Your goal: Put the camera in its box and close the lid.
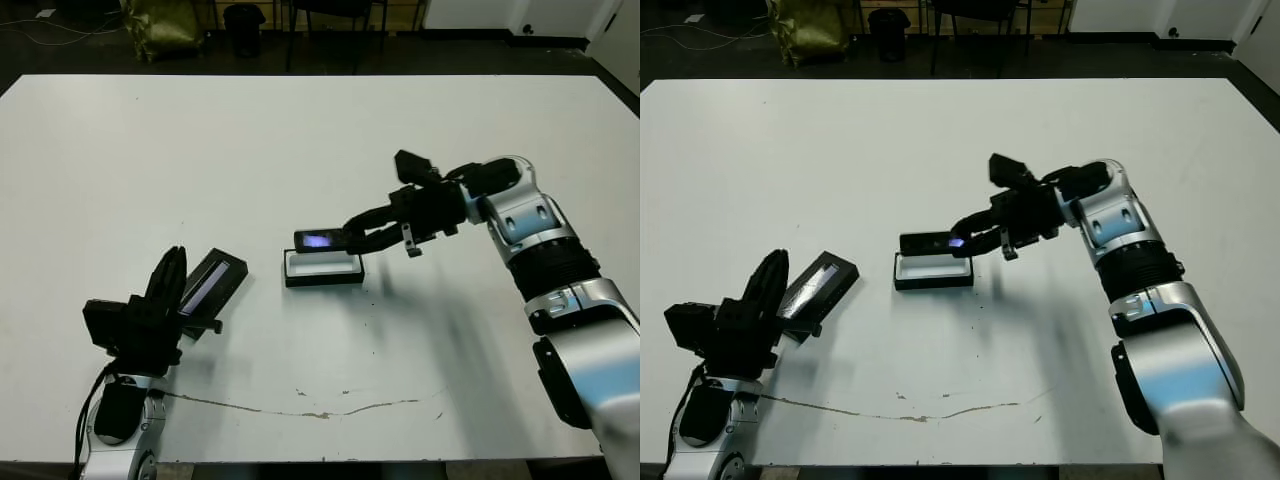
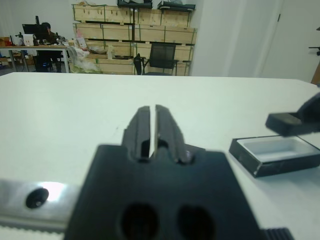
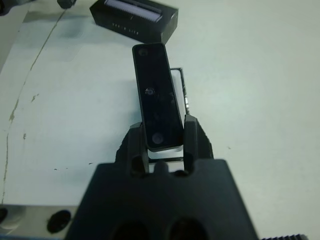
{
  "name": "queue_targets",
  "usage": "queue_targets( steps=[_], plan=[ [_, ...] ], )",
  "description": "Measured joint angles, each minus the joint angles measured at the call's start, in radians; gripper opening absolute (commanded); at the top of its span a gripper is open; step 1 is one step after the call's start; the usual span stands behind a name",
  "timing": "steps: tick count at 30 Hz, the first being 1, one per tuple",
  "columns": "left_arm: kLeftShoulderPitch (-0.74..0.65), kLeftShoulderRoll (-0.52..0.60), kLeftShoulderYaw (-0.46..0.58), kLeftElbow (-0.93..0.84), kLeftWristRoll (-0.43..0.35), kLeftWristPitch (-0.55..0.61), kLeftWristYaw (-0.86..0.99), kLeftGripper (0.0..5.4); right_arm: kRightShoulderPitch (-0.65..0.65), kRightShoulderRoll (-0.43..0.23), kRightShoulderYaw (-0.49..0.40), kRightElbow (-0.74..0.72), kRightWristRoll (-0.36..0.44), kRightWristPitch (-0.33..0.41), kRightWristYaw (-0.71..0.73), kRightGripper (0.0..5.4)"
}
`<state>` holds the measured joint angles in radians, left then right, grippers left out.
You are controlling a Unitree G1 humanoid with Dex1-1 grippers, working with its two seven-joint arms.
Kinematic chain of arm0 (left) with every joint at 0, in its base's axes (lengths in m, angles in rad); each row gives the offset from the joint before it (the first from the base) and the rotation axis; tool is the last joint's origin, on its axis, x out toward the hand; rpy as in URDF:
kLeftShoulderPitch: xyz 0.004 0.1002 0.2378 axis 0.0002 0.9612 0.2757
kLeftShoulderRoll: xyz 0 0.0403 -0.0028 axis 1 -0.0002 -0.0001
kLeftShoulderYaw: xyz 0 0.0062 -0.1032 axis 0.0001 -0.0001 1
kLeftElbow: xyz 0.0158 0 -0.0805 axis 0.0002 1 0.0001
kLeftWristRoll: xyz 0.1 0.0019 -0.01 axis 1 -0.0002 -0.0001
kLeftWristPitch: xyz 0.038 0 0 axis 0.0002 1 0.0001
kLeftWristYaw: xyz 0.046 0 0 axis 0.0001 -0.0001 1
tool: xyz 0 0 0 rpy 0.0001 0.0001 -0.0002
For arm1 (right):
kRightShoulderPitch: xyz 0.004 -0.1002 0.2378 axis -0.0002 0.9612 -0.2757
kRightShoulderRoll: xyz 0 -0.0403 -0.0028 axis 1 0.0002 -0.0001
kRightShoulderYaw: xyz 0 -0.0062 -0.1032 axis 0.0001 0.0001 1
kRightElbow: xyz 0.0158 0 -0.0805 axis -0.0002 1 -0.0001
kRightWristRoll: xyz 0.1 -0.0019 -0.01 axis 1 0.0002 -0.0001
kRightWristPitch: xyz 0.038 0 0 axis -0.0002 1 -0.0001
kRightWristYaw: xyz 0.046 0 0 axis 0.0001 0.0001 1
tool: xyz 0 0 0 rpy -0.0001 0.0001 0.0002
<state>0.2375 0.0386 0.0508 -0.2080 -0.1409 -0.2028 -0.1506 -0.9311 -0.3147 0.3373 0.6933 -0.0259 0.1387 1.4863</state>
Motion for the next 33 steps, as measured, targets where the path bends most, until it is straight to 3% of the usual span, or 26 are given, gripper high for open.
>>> queue_targets(
  steps=[10, 33],
  plan=[
    [0.001, 0.000, 0.001, -0.002, -0.005, 0.005, -0.001, 0.00, -0.002, 0.009, 0.034, -0.056, -0.007, 0.077, -0.009, 0.38],
    [0.004, 0.000, -0.001, 0.001, 0.008, 0.005, 0.003, 0.00, -0.008, 0.004, 0.050, -0.111, -0.031, 0.110, -0.077, 0.38]
  ],
)
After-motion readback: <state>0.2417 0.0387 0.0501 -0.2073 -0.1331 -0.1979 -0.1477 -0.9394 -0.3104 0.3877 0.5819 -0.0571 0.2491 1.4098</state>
